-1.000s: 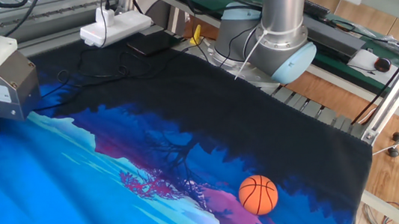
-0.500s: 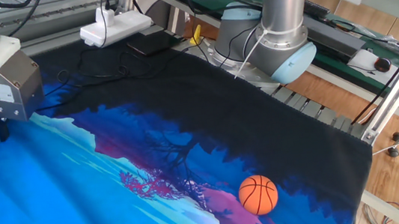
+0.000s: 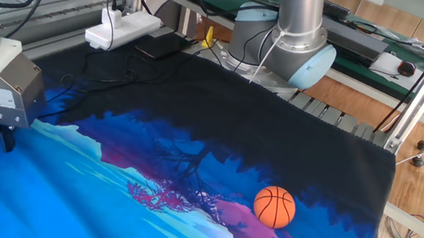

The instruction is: Turn the knob to decrease the volume of the speaker

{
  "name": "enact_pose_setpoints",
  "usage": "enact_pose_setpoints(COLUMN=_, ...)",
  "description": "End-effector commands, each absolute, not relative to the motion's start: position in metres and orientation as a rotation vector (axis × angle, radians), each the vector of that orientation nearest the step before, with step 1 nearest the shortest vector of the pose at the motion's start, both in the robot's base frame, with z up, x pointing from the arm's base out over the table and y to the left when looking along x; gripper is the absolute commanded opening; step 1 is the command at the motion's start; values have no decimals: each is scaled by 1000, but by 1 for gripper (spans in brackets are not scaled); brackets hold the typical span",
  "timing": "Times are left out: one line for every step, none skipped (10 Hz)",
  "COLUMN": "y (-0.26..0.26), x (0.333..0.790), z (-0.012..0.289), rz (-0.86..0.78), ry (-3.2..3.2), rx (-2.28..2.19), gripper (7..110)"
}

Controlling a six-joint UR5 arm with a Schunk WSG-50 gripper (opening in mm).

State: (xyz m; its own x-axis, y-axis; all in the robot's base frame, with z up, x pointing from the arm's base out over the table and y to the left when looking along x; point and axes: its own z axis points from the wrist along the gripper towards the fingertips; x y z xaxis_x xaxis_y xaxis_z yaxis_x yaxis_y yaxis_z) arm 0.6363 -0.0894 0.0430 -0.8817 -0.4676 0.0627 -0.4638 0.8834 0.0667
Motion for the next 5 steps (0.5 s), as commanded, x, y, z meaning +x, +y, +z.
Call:
enact_pose_setpoints(y=-88, x=639, z=39, rz=-85, ry=-2992, rx=752, gripper=44)
enact_pose_setpoints(y=-92, x=640, z=41, rz=-59, ry=-2990, rx=743, gripper=44)
enact_pose_setpoints(y=-94, x=639, z=41, rz=-48, ry=-2989, rx=733, gripper=44)
enact_pose_setpoints(y=-96, x=639, z=41, rz=-37, ry=-2988, rx=720, gripper=44)
enact_pose_setpoints(y=-97, x=637, z=41, rz=-36, ry=-2984, rx=717, gripper=44)
